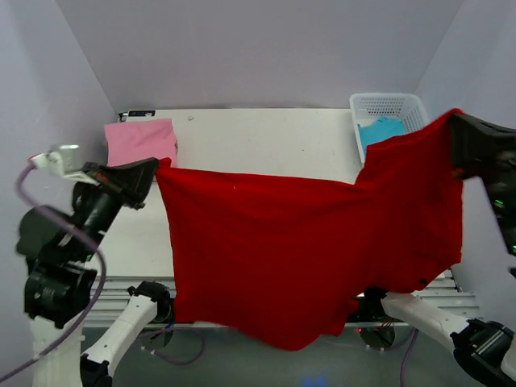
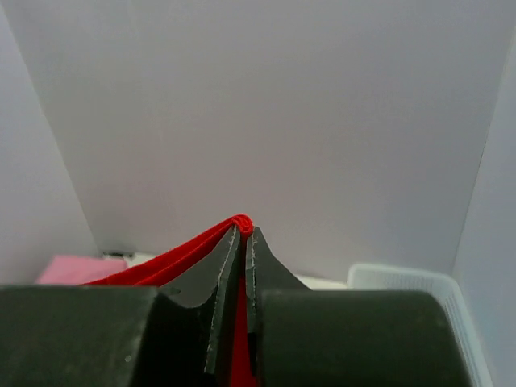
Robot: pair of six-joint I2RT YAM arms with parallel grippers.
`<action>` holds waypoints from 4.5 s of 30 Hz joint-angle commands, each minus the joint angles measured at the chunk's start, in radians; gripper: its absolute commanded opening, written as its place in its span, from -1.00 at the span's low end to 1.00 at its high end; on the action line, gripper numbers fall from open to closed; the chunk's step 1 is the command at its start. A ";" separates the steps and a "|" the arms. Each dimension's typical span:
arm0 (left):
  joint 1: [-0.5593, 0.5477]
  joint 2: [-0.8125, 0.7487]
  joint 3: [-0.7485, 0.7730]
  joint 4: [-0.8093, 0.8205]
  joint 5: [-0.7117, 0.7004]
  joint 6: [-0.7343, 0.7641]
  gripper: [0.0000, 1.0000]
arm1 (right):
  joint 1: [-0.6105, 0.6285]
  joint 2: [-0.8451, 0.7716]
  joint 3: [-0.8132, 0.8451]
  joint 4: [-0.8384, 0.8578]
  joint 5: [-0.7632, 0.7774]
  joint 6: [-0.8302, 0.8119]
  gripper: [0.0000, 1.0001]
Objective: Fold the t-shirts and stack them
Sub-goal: Flatten the tshirt out, then fold the tshirt
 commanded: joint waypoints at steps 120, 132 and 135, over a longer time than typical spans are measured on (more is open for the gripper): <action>0.187 1.066 -0.542 0.531 -0.394 0.097 0.17 | -0.439 1.373 -0.294 0.195 -0.044 -0.103 -0.85; 0.187 1.169 -0.495 0.695 -0.259 0.102 0.17 | -0.439 1.383 -0.292 0.195 -0.081 -0.107 -0.85; 0.187 1.172 -0.492 0.721 -0.233 0.102 0.17 | -0.439 1.384 -0.291 0.198 -0.087 -0.109 -0.85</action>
